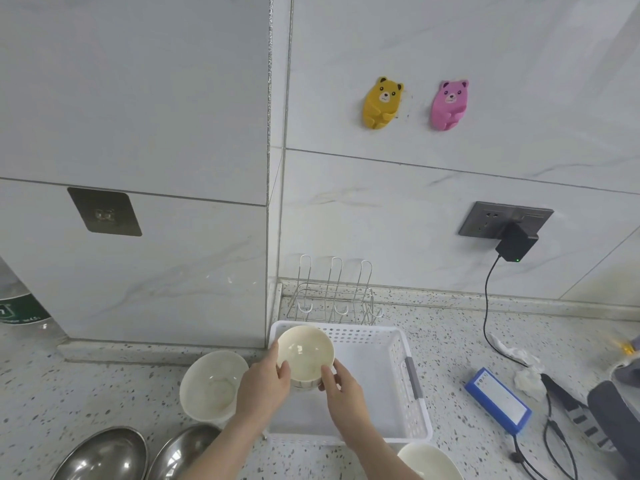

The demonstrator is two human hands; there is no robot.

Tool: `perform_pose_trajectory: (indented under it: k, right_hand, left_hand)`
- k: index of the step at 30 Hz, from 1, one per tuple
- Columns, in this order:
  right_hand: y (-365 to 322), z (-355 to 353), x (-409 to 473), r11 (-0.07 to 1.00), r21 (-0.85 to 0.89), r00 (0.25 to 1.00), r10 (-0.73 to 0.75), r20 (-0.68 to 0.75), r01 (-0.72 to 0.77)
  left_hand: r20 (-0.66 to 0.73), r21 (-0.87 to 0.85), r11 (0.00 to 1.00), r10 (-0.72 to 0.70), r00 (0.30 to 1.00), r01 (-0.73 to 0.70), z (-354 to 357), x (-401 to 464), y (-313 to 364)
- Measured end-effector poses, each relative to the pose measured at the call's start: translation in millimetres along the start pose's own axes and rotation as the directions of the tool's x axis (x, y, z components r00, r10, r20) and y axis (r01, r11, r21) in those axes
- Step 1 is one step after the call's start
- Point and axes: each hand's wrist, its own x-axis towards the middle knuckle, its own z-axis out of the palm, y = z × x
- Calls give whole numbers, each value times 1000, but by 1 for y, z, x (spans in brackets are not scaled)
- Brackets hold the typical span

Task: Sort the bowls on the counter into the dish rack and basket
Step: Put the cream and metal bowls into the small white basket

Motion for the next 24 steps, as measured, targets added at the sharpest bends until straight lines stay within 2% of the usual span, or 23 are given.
perform_pose_trajectory:
  k: [7,13,18,21,24]
  right_hand:
    - [1,0,0,1000,-7,1000,25,13,-25]
    - [3,0,2,999,-24,999,24,44,-23]
    - [5,1,4,999,-51,999,14,42,-12]
    - [6,1,5,997,-82,999,11,52,-6]
    - [8,1,6,996,-86,999,21,45,-17]
  left_hand:
    - [49,-75,997,18,999,-15,-5,0,0]
    - [139,-210,978,41,989,-11,-9,4,-11]
    - [101,-92,990,114,988,-105,-9,5,-11]
    - [99,-31,995,102,990,-99,-10,2,-10]
    - [114,-75,994,84,990,-76,-11,0,-8]
